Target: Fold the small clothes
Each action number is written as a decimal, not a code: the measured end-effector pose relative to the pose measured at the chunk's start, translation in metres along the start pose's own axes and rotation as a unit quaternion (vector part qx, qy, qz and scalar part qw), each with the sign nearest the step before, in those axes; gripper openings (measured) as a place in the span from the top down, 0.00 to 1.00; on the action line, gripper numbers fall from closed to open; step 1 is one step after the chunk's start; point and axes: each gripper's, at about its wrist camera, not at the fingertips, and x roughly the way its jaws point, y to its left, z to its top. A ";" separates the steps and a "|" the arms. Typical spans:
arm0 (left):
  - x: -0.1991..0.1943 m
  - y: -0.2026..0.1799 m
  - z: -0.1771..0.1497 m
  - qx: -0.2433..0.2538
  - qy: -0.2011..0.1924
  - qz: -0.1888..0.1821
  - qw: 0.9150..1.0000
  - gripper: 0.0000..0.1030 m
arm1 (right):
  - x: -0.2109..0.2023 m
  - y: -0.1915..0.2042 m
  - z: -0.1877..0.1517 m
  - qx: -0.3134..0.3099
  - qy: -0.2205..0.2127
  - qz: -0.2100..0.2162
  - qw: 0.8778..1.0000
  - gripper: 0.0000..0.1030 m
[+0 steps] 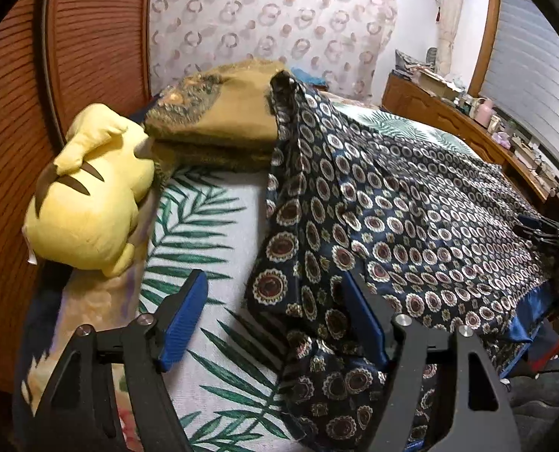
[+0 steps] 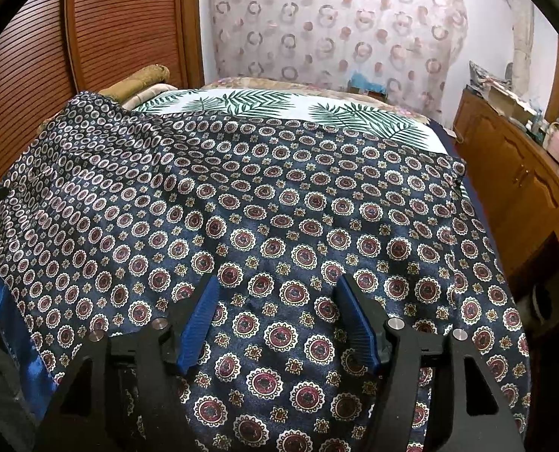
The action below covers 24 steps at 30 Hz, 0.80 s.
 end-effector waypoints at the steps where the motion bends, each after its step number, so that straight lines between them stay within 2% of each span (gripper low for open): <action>1: 0.000 0.001 -0.001 -0.004 0.002 -0.004 1.000 0.39 | -0.002 0.000 -0.001 0.000 -0.001 0.000 1.000 0.35; 5: 0.003 -0.001 -0.005 -0.011 0.010 -0.018 1.000 0.50 | -0.003 0.000 -0.006 -0.002 -0.005 -0.001 1.000 0.34; 9: 0.004 -0.009 -0.006 -0.005 0.011 -0.024 1.000 0.54 | -0.007 -0.001 -0.006 -0.003 -0.007 -0.001 1.000 0.34; 12: 0.006 -0.011 -0.006 -0.004 0.013 -0.036 0.999 0.73 | -0.009 -0.001 -0.007 -0.002 -0.008 -0.002 1.000 0.34; 14: 0.009 -0.013 -0.005 0.000 0.016 -0.046 0.999 0.93 | -0.010 -0.002 -0.007 -0.002 -0.008 -0.002 1.000 0.34; 17: 0.004 -0.024 0.001 0.022 0.001 -0.058 0.998 0.95 | -0.009 -0.002 -0.007 -0.003 -0.007 -0.001 1.000 0.34; 24: -0.031 -0.046 0.031 0.036 -0.072 -0.080 0.994 0.95 | -0.009 -0.003 -0.007 -0.003 -0.007 -0.001 1.000 0.34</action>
